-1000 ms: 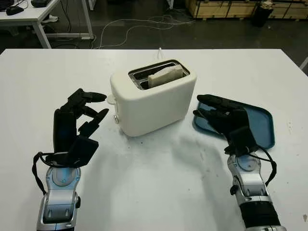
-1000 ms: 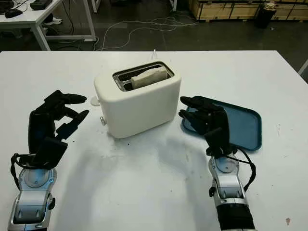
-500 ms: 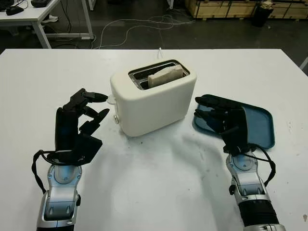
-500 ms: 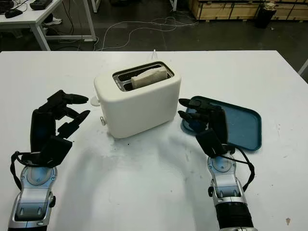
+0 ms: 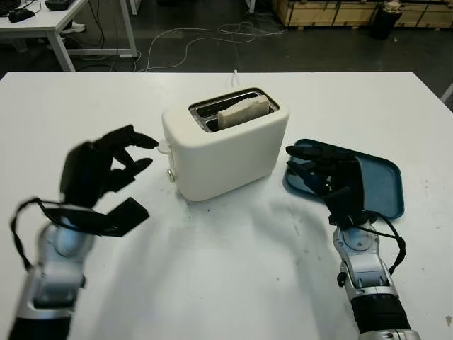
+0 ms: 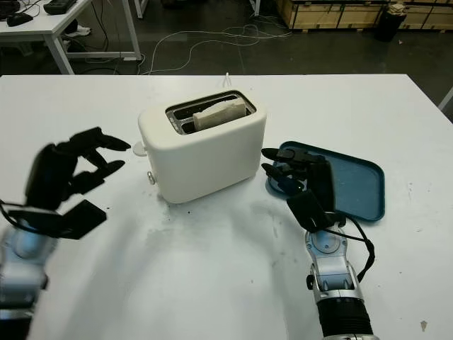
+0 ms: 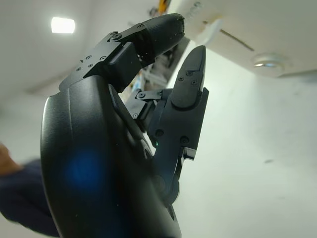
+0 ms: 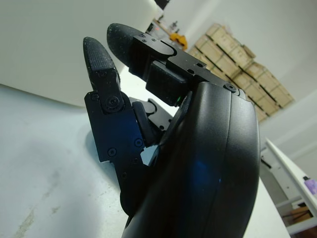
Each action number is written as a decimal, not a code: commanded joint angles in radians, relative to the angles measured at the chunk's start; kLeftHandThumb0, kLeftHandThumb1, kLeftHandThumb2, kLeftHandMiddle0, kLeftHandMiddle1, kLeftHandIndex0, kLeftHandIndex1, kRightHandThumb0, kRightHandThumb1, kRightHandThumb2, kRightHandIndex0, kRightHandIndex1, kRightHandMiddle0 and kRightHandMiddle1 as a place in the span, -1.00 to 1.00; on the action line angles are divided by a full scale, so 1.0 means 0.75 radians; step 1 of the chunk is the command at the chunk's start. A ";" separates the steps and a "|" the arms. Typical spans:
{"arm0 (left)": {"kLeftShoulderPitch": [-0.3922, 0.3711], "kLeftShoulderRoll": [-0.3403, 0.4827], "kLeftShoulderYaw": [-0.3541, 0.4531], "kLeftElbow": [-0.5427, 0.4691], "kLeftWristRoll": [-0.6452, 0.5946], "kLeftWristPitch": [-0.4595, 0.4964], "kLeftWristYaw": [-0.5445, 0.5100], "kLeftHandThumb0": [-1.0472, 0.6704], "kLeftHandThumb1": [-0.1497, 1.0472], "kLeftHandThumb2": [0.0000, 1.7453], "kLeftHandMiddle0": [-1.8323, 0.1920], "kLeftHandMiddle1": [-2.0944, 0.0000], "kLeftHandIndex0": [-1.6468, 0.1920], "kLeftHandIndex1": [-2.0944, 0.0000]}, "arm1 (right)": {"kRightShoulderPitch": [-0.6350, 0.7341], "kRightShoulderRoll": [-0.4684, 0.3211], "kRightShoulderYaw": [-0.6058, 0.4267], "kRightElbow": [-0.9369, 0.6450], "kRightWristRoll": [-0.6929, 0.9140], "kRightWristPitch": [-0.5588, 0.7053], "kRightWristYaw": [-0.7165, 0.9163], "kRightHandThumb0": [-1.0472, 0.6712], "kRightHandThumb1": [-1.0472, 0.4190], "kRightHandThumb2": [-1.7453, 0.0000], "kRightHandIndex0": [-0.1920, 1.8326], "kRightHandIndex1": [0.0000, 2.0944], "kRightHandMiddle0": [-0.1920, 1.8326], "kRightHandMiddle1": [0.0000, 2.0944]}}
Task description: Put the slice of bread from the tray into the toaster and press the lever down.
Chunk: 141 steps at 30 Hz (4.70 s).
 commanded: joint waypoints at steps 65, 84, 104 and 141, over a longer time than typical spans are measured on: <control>-0.564 0.325 -0.289 0.512 0.114 -0.202 -0.394 -0.08 0.57 -1.00 -0.19 -0.22 -0.61 0.99 | 0.018 0.009 0.013 0.033 0.004 -0.075 0.014 -0.35 -0.71 1.00 0.16 -0.18 0.40 -1.00; -0.603 0.308 -0.297 0.589 0.071 -0.237 -0.408 -0.07 0.61 -1.00 -0.17 -0.29 -0.64 0.99 | 0.021 0.011 0.014 0.034 -0.003 -0.077 0.015 -0.35 -0.71 1.00 0.16 -0.18 0.40 -1.00; -0.601 0.299 -0.331 0.601 0.068 -0.231 -0.415 -0.09 0.61 -1.00 -0.15 -0.30 -0.59 1.00 | 0.024 0.010 0.013 0.035 -0.004 -0.079 0.017 -0.36 -0.71 1.00 0.16 -0.17 0.39 -1.00; -0.200 -0.201 -0.670 1.012 0.165 -0.103 0.003 -0.06 0.79 -0.91 -0.06 0.24 -0.46 0.99 | 0.034 0.003 0.005 0.050 -0.003 -0.075 0.023 -0.35 -0.71 1.00 0.16 -0.18 0.40 -1.00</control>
